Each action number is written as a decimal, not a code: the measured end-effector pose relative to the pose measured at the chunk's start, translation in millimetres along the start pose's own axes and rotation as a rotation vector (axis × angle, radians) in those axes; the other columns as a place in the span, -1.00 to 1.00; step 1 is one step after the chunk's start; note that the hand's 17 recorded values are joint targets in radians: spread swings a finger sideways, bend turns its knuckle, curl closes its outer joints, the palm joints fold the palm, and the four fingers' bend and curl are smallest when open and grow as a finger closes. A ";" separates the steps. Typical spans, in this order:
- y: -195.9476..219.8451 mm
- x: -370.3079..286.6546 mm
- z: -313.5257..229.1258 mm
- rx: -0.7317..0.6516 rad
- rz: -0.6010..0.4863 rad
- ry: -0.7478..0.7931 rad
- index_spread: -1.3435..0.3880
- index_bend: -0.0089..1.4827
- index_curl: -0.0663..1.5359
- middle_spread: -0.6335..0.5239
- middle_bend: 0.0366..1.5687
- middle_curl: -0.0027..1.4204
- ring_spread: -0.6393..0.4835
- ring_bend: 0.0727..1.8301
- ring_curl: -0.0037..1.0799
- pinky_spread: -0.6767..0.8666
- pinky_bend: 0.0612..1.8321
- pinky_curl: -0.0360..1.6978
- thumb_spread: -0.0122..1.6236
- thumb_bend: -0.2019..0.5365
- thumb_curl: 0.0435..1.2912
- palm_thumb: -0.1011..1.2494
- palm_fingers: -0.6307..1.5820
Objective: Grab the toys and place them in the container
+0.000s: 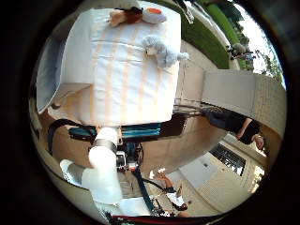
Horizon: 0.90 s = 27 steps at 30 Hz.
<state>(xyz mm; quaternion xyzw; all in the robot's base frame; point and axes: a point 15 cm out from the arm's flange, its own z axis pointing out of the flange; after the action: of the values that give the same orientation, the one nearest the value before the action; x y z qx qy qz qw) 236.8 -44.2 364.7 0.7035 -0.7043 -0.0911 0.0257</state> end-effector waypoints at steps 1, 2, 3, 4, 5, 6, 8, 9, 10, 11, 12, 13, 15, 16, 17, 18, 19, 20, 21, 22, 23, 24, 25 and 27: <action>-1.3 14.4 -8.1 0.010 0.018 0.020 0.36 -0.74 -0.48 0.20 -0.83 -0.56 0.68 -0.72 -0.41 0.46 -0.58 -0.78 0.63 -0.50 -0.48 0.18 -0.12; -3.0 24.0 -12.9 0.014 0.027 0.026 0.36 -0.74 -0.49 0.20 -0.82 -0.56 0.68 -0.72 -0.41 0.45 -0.58 -0.78 0.63 -0.50 -0.48 0.18 -0.12; -4.7 33.1 -15.6 0.014 0.035 0.022 0.36 -0.74 -0.49 0.19 -0.83 -0.56 0.68 -0.72 -0.41 0.45 -0.57 -0.78 0.63 -0.50 -0.48 0.18 -0.12; -5.7 41.0 -16.9 0.013 0.046 0.017 0.36 -0.74 -0.49 0.18 -0.82 -0.56 0.68 -0.72 -0.41 0.45 -0.57 -0.78 0.63 -0.50 -0.48 0.18 -0.12; -7.6 49.7 -18.4 0.011 0.060 0.011 0.36 -0.74 -0.49 0.18 -0.82 -0.56 0.68 -0.72 -0.41 0.45 -0.56 -0.78 0.63 -0.50 -0.48 0.18 -0.12; -8.1 51.1 -18.8 0.011 0.063 0.011 0.36 -0.74 -0.49 0.18 -0.82 -0.56 0.68 -0.72 -0.41 0.45 -0.56 -0.78 0.63 -0.50 -0.48 0.18 -0.12; -14.3 64.2 -19.7 0.008 0.087 0.003 0.35 -0.75 -0.49 0.18 -0.82 -0.56 0.68 -0.72 -0.41 0.45 -0.55 -0.77 0.62 -0.51 -0.48 0.17 -0.12; -16.3 69.1 -19.9 0.006 0.096 0.000 0.35 -0.76 -0.50 0.18 -0.83 -0.56 0.68 -0.72 -0.41 0.45 -0.54 -0.77 0.62 -0.51 -0.48 0.17 -0.12; -18.6 74.9 -21.4 0.006 0.106 -0.002 0.36 -0.77 -0.50 0.18 -0.83 -0.56 0.68 -0.71 -0.41 0.45 -0.54 -0.77 0.61 -0.53 -0.48 0.15 -0.13; -21.0 81.0 -23.4 0.008 0.113 -0.004 0.36 -0.79 -0.51 0.18 -0.83 -0.56 0.68 -0.70 -0.40 0.45 -0.52 -0.77 0.61 -0.53 -0.48 0.13 -0.14; -23.4 85.6 -24.3 0.006 0.117 -0.007 0.36 -0.79 -0.51 0.18 -0.83 -0.56 0.68 -0.69 -0.40 0.45 -0.51 -0.76 0.60 -0.54 -0.49 0.12 -0.15; -27.4 90.1 -24.5 0.003 0.121 -0.009 0.36 -0.81 -0.52 0.18 -0.83 -0.56 0.67 -0.69 -0.40 0.45 -0.50 -0.76 0.59 -0.55 -0.49 0.10 -0.16; -37.2 100.9 -21.5 -0.003 0.134 -0.011 0.37 -0.82 -0.53 0.17 -0.82 -0.56 0.66 -0.68 -0.39 0.45 -0.48 -0.76 0.57 -0.55 -0.49 0.08 -0.18; -44.8 109.0 -20.0 0.002 0.138 -0.002 0.38 -0.82 -0.55 0.17 -0.81 -0.55 0.66 -0.67 -0.38 0.45 -0.46 -0.75 0.54 -0.55 -0.49 0.05 -0.20; -51.9 117.4 -17.6 0.005 0.142 0.013 0.39 -0.83 -0.56 0.17 -0.81 -0.55 0.66 -0.66 -0.38 0.45 -0.46 -0.75 0.53 -0.55 -0.50 0.04 -0.20; -58.4 126.0 -14.6 0.007 0.143 0.030 0.40 -0.83 -0.57 0.17 -0.81 -0.55 0.66 -0.65 -0.38 0.45 -0.45 -0.75 0.52 -0.55 -0.50 0.02 -0.21; -66.4 134.1 -11.1 0.012 0.145 0.046 0.40 -0.83 -0.57 0.17 -0.81 -0.55 0.65 -0.64 -0.38 0.45 -0.44 -0.75 0.51 -0.56 -0.50 0.01 -0.22; -74.2 140.7 -7.5 0.018 0.147 0.057 0.40 -0.84 -0.58 0.17 -0.81 -0.54 0.65 -0.64 -0.38 0.45 -0.43 -0.74 0.50 -0.56 -0.51 0.00 -0.23; -83.0 146.7 -3.6 0.028 0.148 0.066 0.40 -0.84 -0.58 0.17 -0.81 -0.54 0.65 -0.64 -0.38 0.45 -0.43 -0.74 0.50 -0.56 -0.51 0.00 -0.23; -98.5 156.0 4.1 0.045 0.150 0.077 0.41 -0.83 -0.58 0.17 -0.81 -0.54 0.65 -0.64 -0.38 0.44 -0.43 -0.74 0.50 -0.56 -0.51 -0.01 -0.24; -105.6 159.9 8.9 0.051 0.149 0.080 0.41 -0.83 -0.59 0.17 -0.81 -0.54 0.65 -0.64 -0.38 0.44 -0.42 -0.74 0.49 -0.57 -0.52 -0.03 -0.24; -111.8 164.0 14.0 0.054 0.150 0.084 0.42 -0.83 -0.59 0.17 -0.80 -0.54 0.65 -0.63 -0.37 0.44 -0.42 -0.74 0.48 -0.56 -0.52 -0.03 -0.25; -122.7 169.9 24.0 0.057 0.149 0.086 0.43 -0.83 -0.60 0.17 -0.80 -0.54 0.65 -0.63 -0.37 0.44 -0.42 -0.74 0.48 -0.56 -0.53 -0.04 -0.26; -132.8 175.7 39.5 0.043 0.150 0.080 0.43 -0.83 -0.61 0.18 -0.80 -0.53 0.64 -0.62 -0.37 0.43 -0.41 -0.74 0.46 -0.56 -0.53 -0.05 -0.26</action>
<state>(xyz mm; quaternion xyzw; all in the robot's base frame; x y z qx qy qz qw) 359.8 -214.6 288.0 0.6522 -0.7554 -0.0453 0.0454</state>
